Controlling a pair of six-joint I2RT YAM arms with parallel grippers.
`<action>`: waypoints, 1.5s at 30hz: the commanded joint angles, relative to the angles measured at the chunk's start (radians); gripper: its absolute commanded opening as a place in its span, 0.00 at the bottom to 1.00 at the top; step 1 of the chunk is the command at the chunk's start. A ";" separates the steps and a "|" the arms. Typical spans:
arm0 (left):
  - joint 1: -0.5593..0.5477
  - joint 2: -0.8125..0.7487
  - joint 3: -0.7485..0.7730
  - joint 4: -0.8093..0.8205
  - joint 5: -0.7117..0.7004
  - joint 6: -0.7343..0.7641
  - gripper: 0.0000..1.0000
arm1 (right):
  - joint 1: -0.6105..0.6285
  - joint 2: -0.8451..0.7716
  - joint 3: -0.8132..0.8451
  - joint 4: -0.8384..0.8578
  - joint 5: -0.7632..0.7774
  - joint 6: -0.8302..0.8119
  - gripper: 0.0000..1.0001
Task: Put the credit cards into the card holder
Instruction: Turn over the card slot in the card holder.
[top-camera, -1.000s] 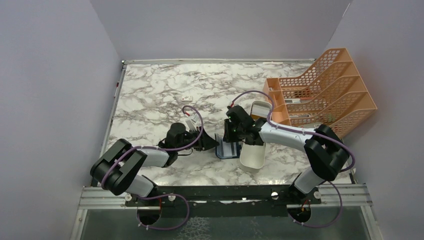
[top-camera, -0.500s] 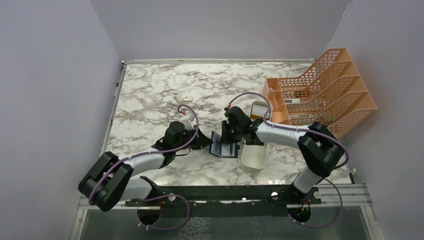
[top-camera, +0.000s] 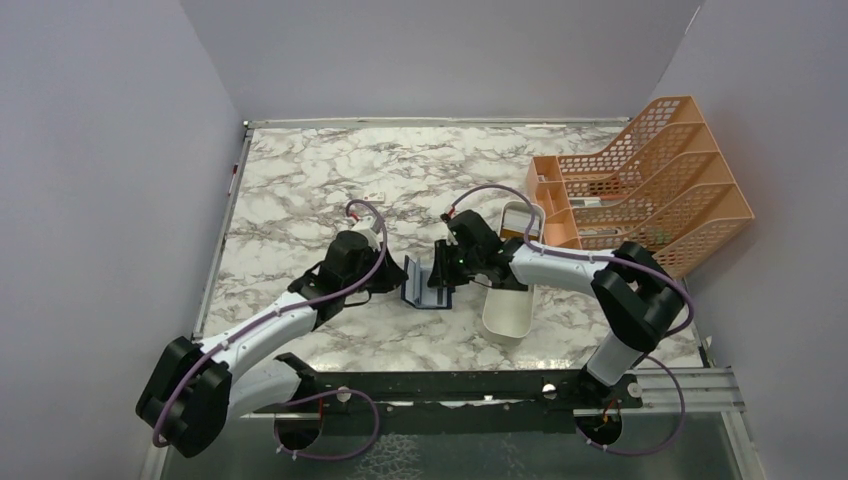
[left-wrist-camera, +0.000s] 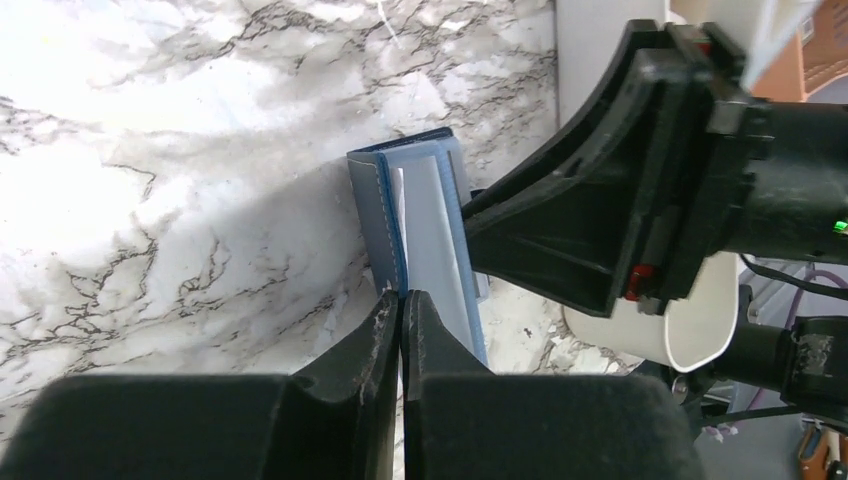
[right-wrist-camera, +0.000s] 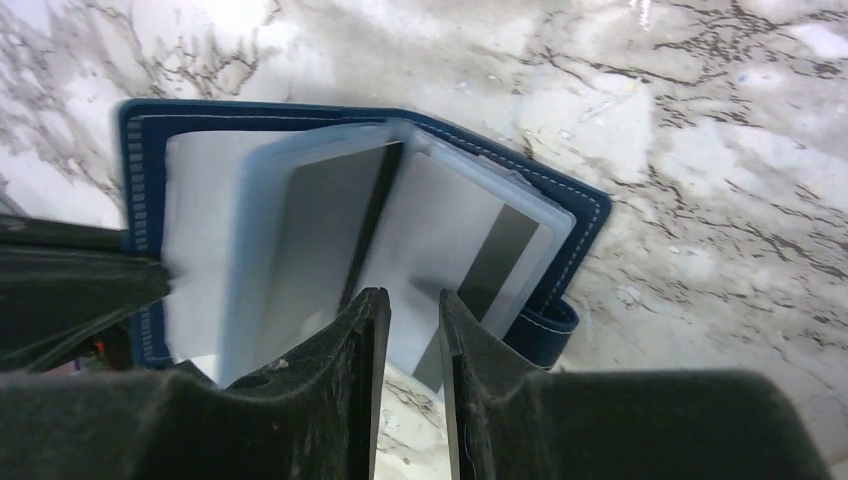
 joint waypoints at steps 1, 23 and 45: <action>0.008 0.053 -0.002 0.038 0.044 -0.021 0.11 | 0.004 -0.001 0.012 0.079 -0.068 0.028 0.31; 0.040 0.133 -0.004 0.096 0.136 -0.045 0.36 | 0.008 0.091 0.046 0.145 -0.146 0.058 0.27; 0.046 0.013 -0.070 0.303 0.297 -0.060 0.00 | 0.009 0.159 0.014 0.163 0.009 0.010 0.25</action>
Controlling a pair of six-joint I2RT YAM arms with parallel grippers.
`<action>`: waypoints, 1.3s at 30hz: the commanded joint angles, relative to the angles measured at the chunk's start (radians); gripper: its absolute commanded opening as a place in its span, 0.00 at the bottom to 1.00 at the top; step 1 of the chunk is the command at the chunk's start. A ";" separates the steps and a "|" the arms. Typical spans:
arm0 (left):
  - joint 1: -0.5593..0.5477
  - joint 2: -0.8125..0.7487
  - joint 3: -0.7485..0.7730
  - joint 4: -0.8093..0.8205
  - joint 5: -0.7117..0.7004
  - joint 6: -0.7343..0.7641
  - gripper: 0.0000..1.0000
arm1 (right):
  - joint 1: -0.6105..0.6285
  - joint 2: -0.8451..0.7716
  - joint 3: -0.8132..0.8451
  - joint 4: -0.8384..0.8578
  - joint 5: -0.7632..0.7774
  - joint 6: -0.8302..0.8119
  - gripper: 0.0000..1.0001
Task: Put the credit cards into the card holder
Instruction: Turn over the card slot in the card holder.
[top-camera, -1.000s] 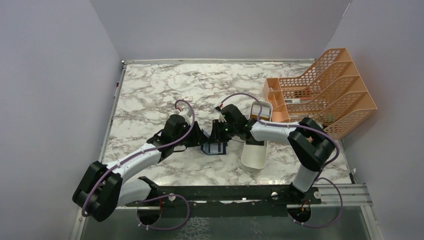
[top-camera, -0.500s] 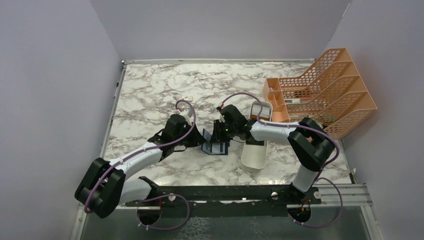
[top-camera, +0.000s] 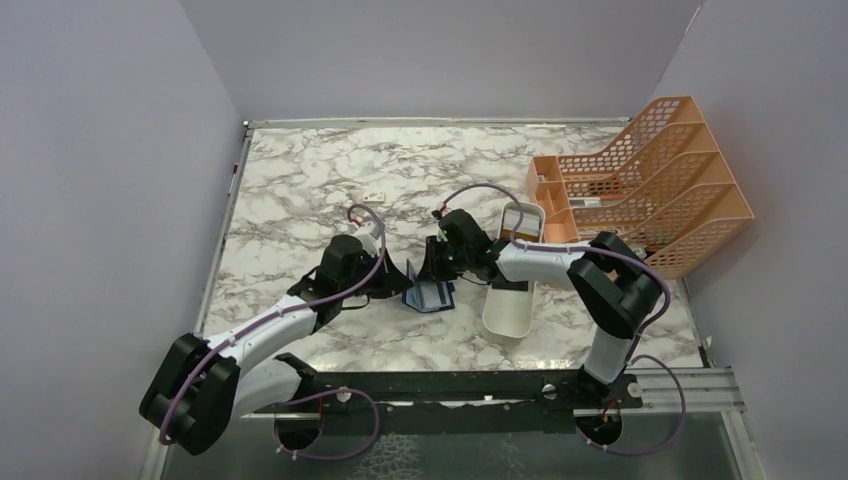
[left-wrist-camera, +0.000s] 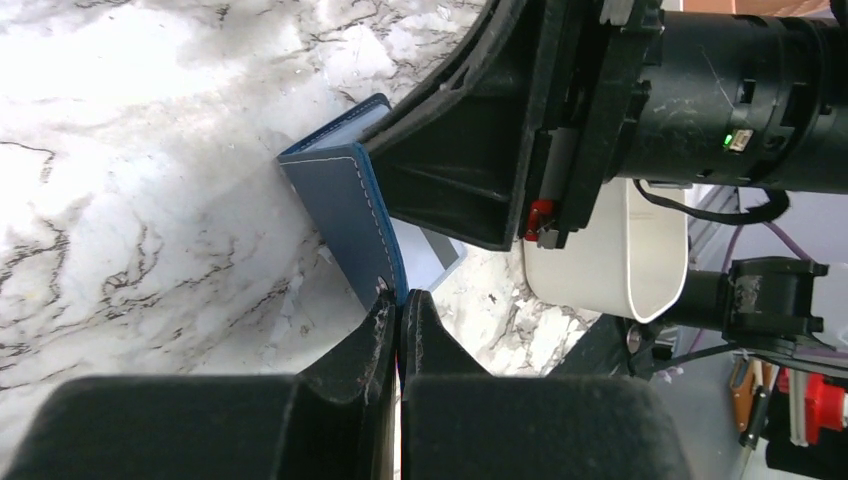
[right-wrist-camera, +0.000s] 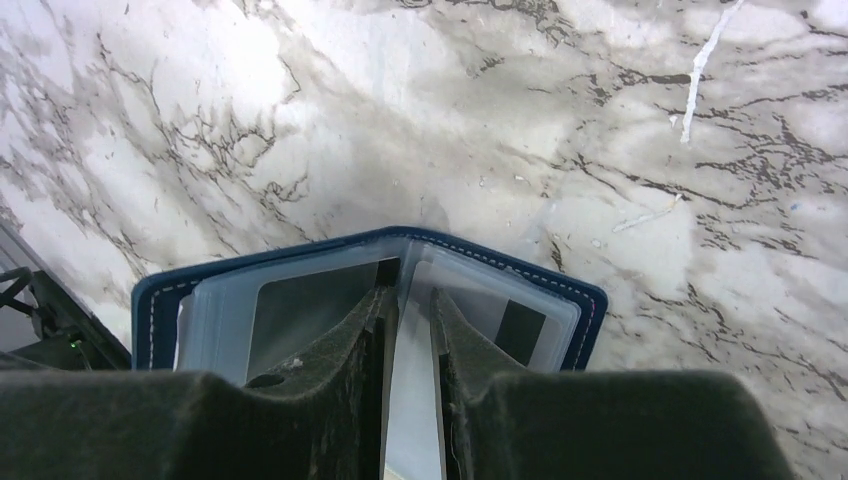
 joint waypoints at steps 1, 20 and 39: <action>0.008 -0.016 -0.016 0.205 0.139 -0.029 0.00 | 0.007 0.045 -0.028 0.029 -0.007 -0.006 0.25; 0.009 0.055 -0.026 0.242 0.142 0.004 0.09 | 0.007 0.042 -0.034 0.045 -0.041 0.008 0.26; 0.006 0.022 0.177 -0.201 -0.133 0.135 0.00 | 0.006 -0.308 -0.022 -0.191 0.101 -0.095 0.41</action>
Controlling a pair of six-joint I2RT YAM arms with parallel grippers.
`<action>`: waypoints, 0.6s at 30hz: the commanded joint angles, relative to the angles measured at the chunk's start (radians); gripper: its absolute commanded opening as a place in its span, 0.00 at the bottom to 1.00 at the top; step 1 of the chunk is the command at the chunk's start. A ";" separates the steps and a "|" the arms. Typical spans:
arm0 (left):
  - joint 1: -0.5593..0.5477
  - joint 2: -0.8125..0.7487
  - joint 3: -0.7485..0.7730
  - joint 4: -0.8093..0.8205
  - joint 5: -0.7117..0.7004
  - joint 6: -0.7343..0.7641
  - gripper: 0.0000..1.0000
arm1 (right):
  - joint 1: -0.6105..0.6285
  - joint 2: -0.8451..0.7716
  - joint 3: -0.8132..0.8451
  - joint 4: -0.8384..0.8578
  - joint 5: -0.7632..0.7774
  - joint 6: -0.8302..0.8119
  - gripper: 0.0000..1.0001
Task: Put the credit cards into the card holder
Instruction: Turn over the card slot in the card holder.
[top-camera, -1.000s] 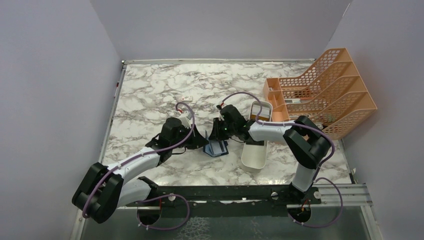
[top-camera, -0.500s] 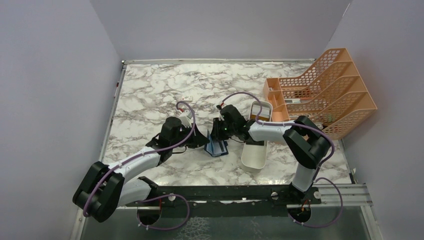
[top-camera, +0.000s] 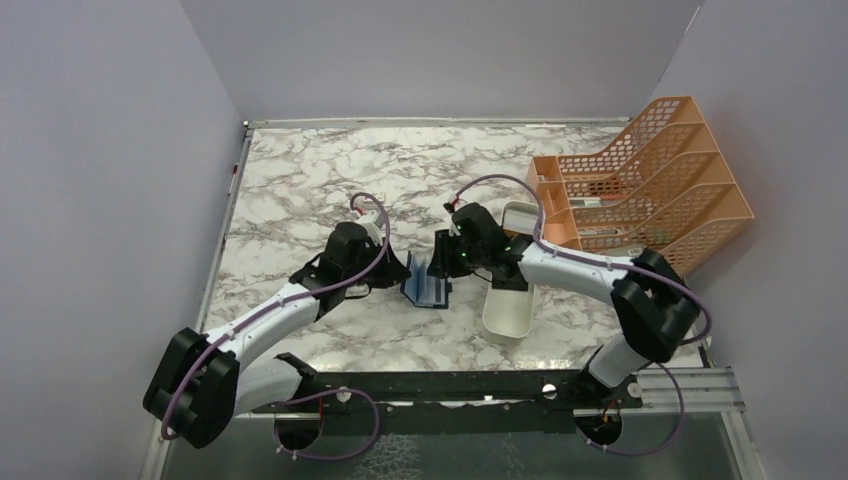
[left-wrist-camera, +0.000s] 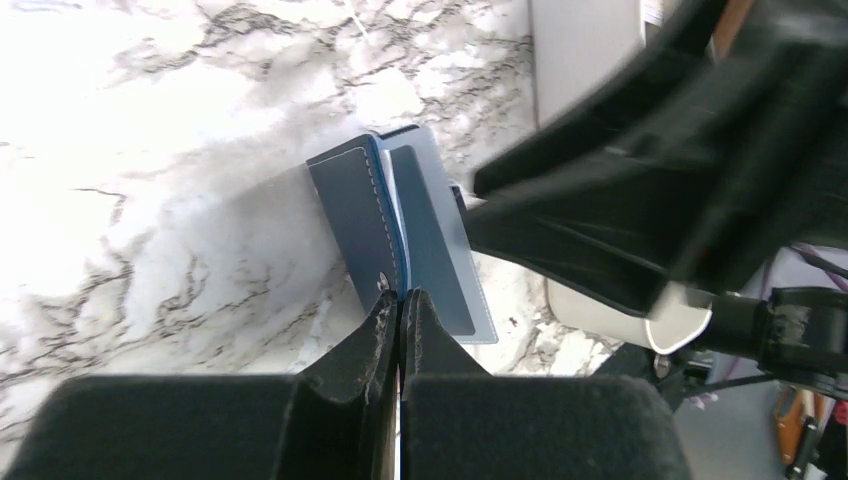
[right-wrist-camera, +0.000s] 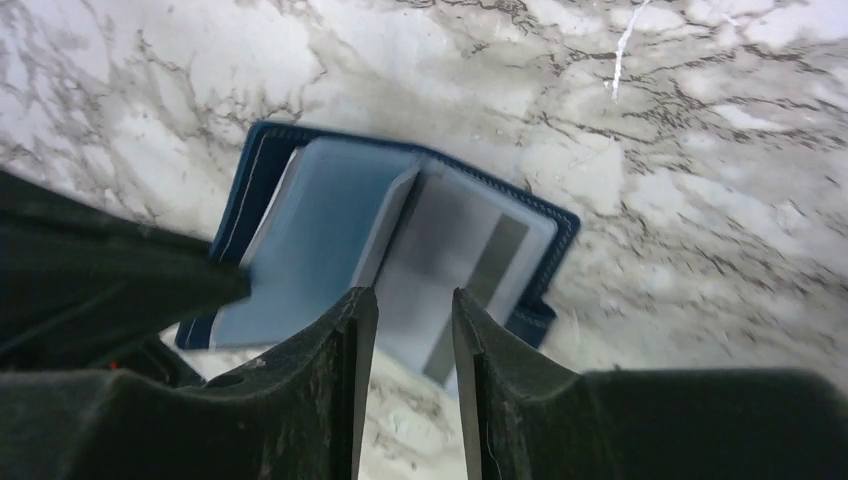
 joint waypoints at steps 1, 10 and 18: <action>-0.012 -0.004 0.123 -0.168 -0.118 0.086 0.00 | 0.005 -0.184 -0.012 -0.095 0.072 -0.064 0.41; -0.054 0.054 0.168 -0.177 -0.105 0.041 0.00 | 0.003 -0.297 0.017 -0.247 0.259 -0.190 0.43; 0.069 0.053 0.007 0.038 0.111 -0.080 0.00 | -0.018 -0.309 0.095 -0.397 0.420 -0.376 0.43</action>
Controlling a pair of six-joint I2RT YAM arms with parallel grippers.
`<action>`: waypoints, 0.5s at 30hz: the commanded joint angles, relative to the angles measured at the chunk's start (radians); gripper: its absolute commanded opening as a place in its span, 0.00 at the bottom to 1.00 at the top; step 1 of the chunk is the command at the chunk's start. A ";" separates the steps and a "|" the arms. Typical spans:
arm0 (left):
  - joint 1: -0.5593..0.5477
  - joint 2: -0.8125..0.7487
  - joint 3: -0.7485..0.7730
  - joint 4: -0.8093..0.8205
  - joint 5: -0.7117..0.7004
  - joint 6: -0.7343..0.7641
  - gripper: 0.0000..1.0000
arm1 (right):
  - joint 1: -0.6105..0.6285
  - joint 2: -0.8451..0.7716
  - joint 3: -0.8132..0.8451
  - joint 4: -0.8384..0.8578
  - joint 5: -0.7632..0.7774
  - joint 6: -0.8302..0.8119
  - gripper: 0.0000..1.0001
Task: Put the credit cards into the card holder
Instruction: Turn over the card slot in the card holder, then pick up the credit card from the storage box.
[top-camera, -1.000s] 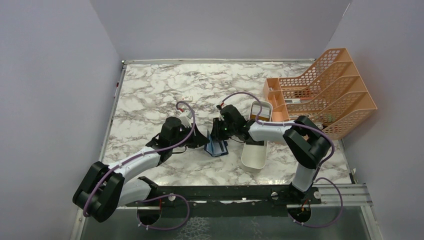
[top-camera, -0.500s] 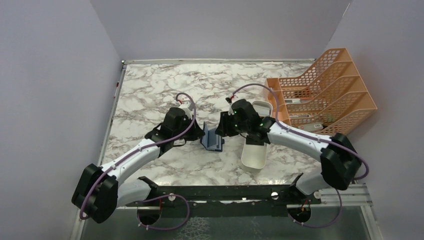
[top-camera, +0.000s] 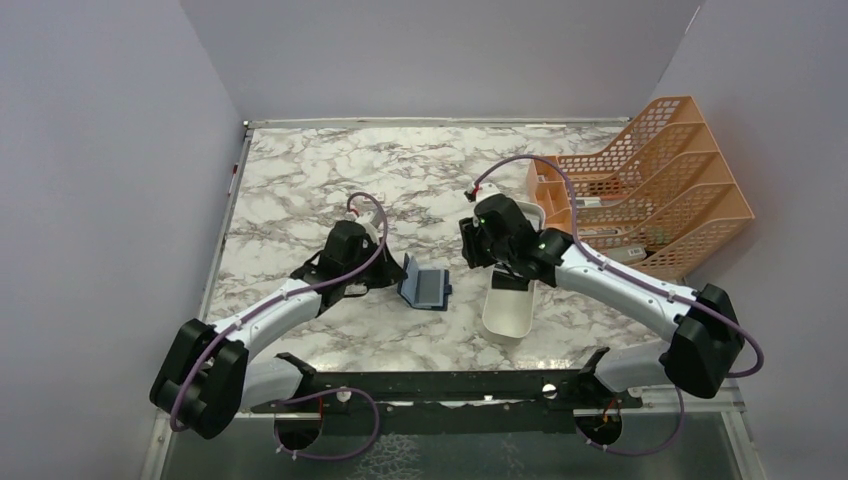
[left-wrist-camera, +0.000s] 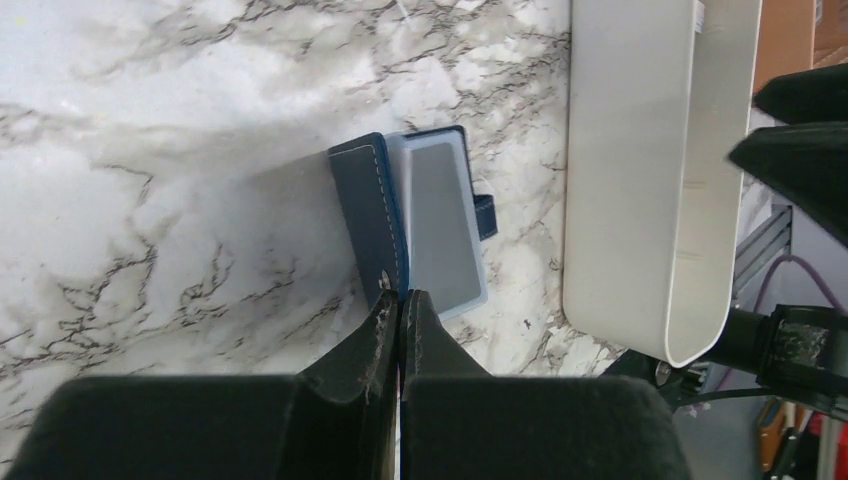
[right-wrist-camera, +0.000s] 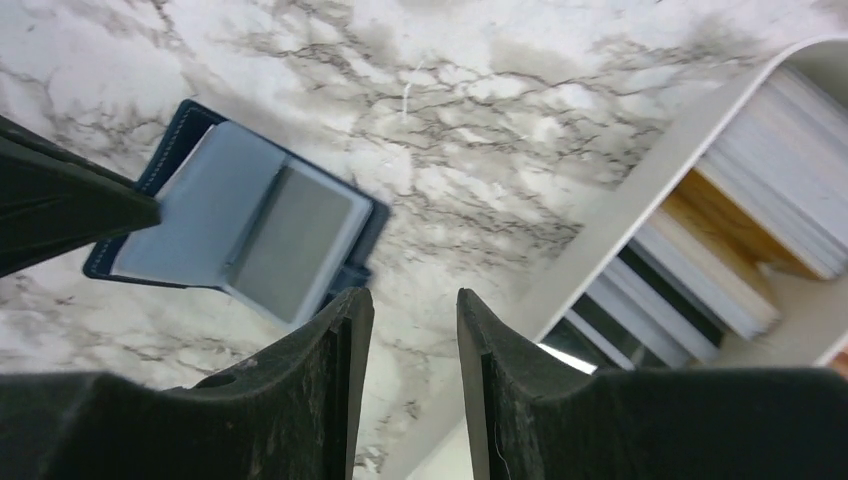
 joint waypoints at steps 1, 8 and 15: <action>0.072 0.001 -0.069 0.142 0.157 -0.085 0.00 | -0.011 -0.008 0.077 -0.115 0.138 -0.177 0.43; 0.123 -0.030 -0.112 0.112 0.151 -0.100 0.21 | -0.023 0.056 0.066 -0.147 0.224 -0.418 0.43; 0.145 -0.045 -0.105 0.001 0.092 -0.076 0.30 | -0.059 -0.027 -0.009 -0.103 0.219 -0.663 0.46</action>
